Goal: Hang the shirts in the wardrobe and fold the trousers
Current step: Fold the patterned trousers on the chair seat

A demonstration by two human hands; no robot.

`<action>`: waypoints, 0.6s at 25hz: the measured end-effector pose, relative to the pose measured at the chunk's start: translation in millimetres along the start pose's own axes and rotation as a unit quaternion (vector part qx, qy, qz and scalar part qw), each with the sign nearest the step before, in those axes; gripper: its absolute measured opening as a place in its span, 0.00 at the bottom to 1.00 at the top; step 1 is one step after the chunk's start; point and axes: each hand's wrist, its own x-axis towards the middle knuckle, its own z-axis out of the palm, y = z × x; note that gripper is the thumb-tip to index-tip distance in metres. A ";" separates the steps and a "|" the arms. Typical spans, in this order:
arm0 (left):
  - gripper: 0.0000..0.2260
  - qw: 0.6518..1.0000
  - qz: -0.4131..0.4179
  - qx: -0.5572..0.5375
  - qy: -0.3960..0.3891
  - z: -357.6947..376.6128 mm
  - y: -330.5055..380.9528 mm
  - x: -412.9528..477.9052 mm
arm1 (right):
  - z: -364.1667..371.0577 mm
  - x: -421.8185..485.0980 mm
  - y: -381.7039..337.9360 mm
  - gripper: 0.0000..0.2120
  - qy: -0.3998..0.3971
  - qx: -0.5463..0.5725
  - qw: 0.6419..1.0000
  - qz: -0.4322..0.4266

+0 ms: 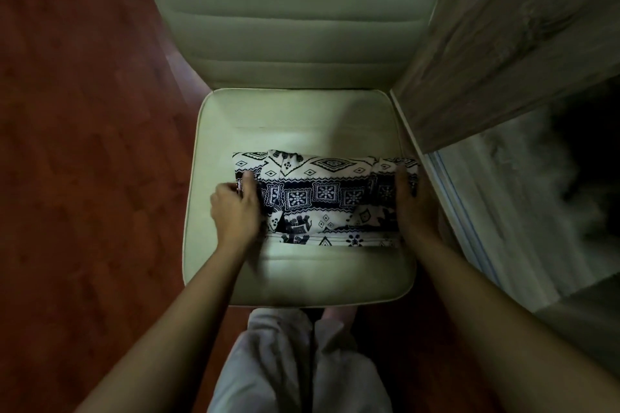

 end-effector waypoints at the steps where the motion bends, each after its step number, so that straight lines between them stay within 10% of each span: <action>1: 0.27 0.999 -0.020 0.016 -0.019 6.2 0.8 -0.3 | 2.0 4.7 -0.7 0.34 0.003 0.003 1.000 0.005; 15: 0.16 0.982 0.123 0.124 0.076 -1.6 -16.9 -21.6 | -3.4 -15.0 39.6 0.32 0.096 -0.037 0.987 -0.124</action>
